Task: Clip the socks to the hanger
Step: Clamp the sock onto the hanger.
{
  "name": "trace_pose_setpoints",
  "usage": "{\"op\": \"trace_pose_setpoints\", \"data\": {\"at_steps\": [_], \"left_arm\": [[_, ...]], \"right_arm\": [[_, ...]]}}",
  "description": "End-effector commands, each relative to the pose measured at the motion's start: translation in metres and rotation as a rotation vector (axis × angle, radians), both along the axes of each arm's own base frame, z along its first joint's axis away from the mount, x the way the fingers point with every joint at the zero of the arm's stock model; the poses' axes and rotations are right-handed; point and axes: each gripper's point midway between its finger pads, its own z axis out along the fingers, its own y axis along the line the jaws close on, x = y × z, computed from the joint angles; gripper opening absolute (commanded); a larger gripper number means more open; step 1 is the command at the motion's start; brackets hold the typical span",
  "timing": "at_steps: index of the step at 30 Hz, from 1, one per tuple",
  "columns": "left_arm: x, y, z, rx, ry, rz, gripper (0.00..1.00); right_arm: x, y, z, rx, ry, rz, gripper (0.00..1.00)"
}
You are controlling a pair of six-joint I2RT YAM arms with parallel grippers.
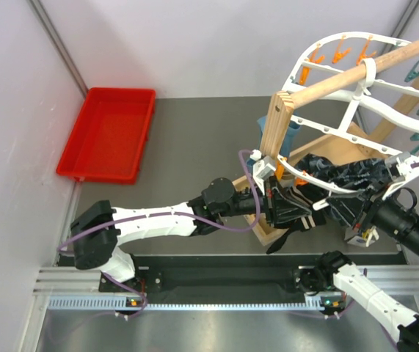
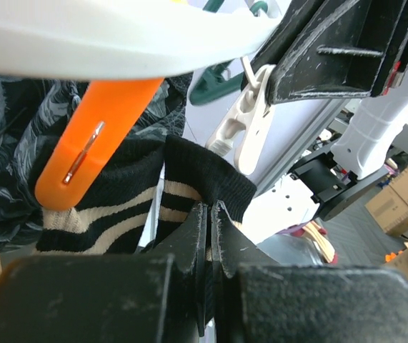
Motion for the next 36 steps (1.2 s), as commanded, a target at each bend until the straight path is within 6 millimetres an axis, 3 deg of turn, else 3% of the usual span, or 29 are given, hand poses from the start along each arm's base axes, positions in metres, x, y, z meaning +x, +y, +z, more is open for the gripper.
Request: {"op": "trace_pose_setpoints", "data": {"at_steps": [1,10,36], "left_arm": [[-0.004,0.017,0.042,-0.119,-0.063,0.021,0.0],[-0.001,0.022,0.046,-0.126,-0.067,0.049,0.0],[0.001,0.012,0.06,-0.154,-0.072,0.042,0.0]], "right_arm": [[-0.04,0.018,-0.025,-0.002,0.154,0.193,0.0],[-0.043,0.015,-0.03,-0.02,0.159,0.198,0.0],[-0.052,0.025,-0.037,0.003,0.181,0.275,0.0]]}}
